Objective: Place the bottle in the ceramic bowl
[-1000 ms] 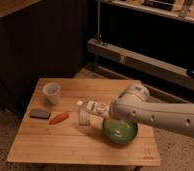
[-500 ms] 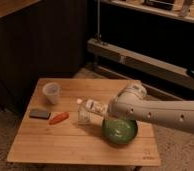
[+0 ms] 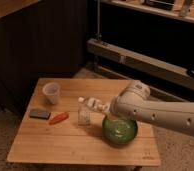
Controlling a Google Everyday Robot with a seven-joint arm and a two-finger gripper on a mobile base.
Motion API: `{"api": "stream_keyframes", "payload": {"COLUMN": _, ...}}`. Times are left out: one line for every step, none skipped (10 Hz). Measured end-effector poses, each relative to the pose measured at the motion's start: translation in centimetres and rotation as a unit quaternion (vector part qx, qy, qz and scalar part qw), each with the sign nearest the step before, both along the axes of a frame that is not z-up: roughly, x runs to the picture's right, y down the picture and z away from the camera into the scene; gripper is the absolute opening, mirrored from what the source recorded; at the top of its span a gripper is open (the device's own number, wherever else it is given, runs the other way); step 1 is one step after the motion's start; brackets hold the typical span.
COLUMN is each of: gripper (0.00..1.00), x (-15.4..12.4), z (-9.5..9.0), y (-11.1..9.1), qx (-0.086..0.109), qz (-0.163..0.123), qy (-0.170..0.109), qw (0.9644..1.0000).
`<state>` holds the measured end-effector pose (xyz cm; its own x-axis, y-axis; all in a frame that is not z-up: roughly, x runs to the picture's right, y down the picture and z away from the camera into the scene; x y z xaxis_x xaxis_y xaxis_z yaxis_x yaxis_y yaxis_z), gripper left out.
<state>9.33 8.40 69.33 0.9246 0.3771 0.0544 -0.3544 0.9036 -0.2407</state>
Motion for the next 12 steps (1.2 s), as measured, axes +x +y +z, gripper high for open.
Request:
{"api": "stream_keyframes", "payload": {"gripper": 0.00, "x": 1.2, "z": -1.6, "y": -1.0, "qx": 0.009, "qz": 0.003, "qy": 0.007, "qw": 0.9999}}
{"api": "stream_keyframes", "payload": {"gripper": 0.00, "x": 3.1, "z": -4.2, "y": -2.7, "qx": 0.024, "qz": 0.015, "qy": 0.017, "qw": 0.9995}}
{"api": "stream_keyframes", "payload": {"gripper": 0.00, "x": 5.0, "z": -5.9, "y": -4.1, "qx": 0.035, "qz": 0.030, "qy": 0.025, "qw": 0.9986}}
{"api": "stream_keyframes", "payload": {"gripper": 0.00, "x": 7.2, "z": -7.0, "y": -5.3, "qx": 0.043, "qz": 0.050, "qy": 0.032, "qw": 0.9974}}
{"api": "stream_keyframes", "payload": {"gripper": 0.00, "x": 11.0, "z": -7.6, "y": -7.3, "qx": 0.047, "qz": 0.086, "qy": 0.039, "qw": 0.9944}}
{"api": "stream_keyframes", "payload": {"gripper": 0.00, "x": 12.9, "z": -7.5, "y": -8.5, "qx": 0.049, "qz": 0.102, "qy": 0.042, "qw": 0.9926}}
{"api": "stream_keyframes", "payload": {"gripper": 0.00, "x": 15.3, "z": -7.3, "y": -9.5, "qx": 0.047, "qz": 0.124, "qy": 0.046, "qw": 0.9900}}
{"api": "stream_keyframes", "payload": {"gripper": 0.00, "x": 19.3, "z": -7.1, "y": -10.1, "qx": 0.044, "qz": 0.150, "qy": 0.060, "qw": 0.9858}}
{"api": "stream_keyframes", "payload": {"gripper": 0.00, "x": 21.8, "z": -7.0, "y": -10.3, "qx": 0.036, "qz": 0.160, "qy": 0.076, "qw": 0.9835}}
{"api": "stream_keyframes", "payload": {"gripper": 0.00, "x": 23.8, "z": -6.8, "y": -10.1, "qx": 0.015, "qz": 0.151, "qy": 0.106, "qw": 0.9828}}
{"api": "stream_keyframes", "payload": {"gripper": 0.00, "x": 24.8, "z": -6.6, "y": -9.9, "qx": -0.004, "qz": 0.133, "qy": 0.138, "qw": 0.9815}}
{"api": "stream_keyframes", "payload": {"gripper": 0.00, "x": 25.4, "z": -6.3, "y": -9.5, "qx": -0.026, "qz": 0.088, "qy": 0.184, "qw": 0.9787}}
